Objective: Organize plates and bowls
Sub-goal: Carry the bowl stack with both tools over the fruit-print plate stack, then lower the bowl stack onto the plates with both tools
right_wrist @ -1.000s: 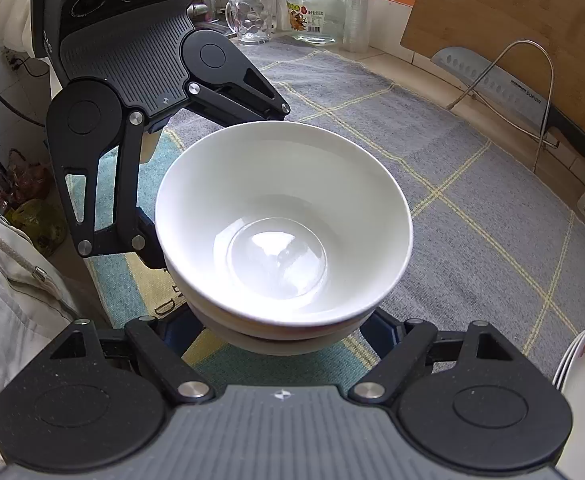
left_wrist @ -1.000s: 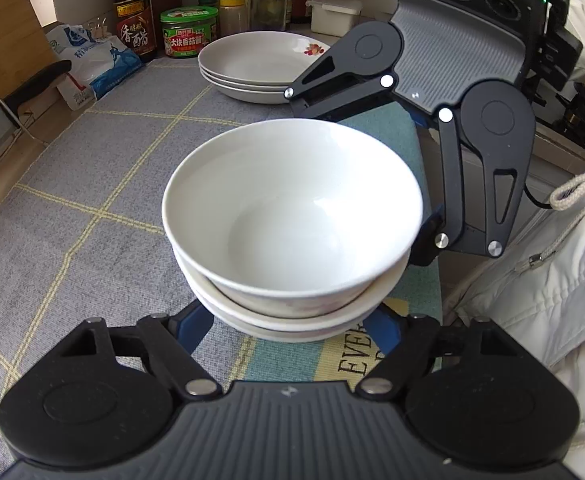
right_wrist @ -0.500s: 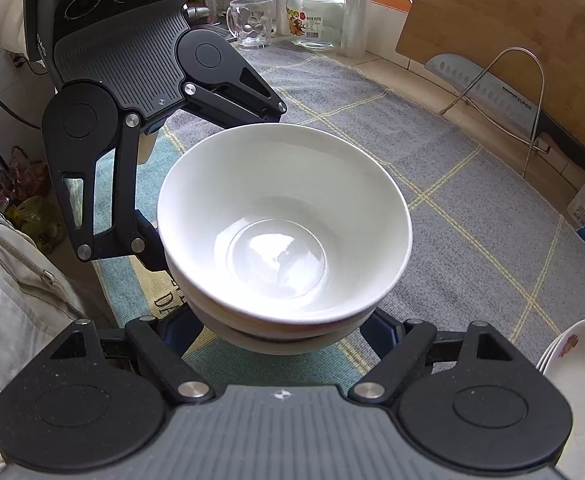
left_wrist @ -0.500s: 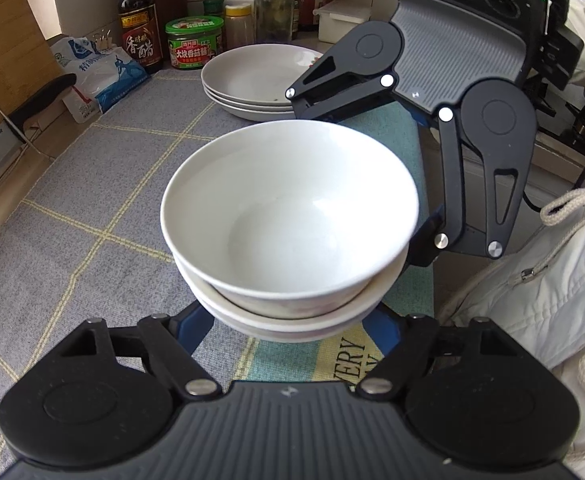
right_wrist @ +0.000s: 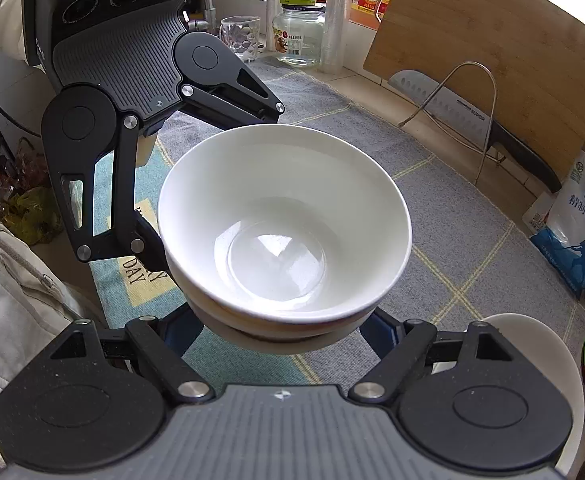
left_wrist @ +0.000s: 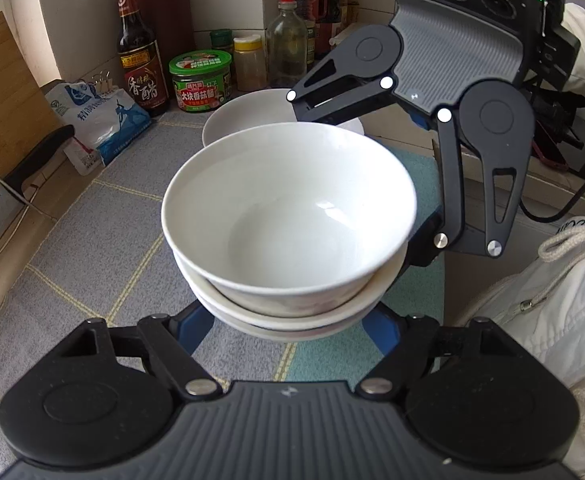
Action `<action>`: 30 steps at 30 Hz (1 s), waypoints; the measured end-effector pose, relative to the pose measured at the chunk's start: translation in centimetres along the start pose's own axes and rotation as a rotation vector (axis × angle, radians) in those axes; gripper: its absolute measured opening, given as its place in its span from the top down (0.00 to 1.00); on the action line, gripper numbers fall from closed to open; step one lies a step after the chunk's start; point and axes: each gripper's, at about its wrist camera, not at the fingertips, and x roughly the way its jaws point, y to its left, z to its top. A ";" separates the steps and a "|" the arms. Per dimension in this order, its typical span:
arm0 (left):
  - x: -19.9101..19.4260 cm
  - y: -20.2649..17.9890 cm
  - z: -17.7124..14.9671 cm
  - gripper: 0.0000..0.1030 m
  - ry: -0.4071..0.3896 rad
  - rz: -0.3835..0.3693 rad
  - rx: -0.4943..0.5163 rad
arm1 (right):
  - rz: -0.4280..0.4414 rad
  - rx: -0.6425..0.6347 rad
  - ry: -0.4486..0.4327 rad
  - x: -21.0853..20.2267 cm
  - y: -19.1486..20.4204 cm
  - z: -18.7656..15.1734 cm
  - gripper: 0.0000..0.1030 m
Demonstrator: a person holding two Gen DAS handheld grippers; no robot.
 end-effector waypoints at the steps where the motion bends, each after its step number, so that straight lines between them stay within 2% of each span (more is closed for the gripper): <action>1: 0.3 -0.2 0.5 0.22 -0.002 0.006 0.000 | -0.001 -0.006 -0.001 -0.3 -0.4 -0.3 0.15; 12: 5.5 -2.7 7.2 0.22 -0.028 0.031 0.039 | -0.059 -0.026 0.001 -4.4 -5.8 -4.6 0.15; 18: 8.8 -2.4 10.1 0.22 -0.039 0.024 0.067 | -0.105 -0.005 0.017 -5.2 -9.0 -6.7 0.15; 30: 13.5 -1.0 12.1 0.23 -0.019 0.010 0.074 | -0.125 0.034 0.049 -4.5 -12.7 -9.2 0.15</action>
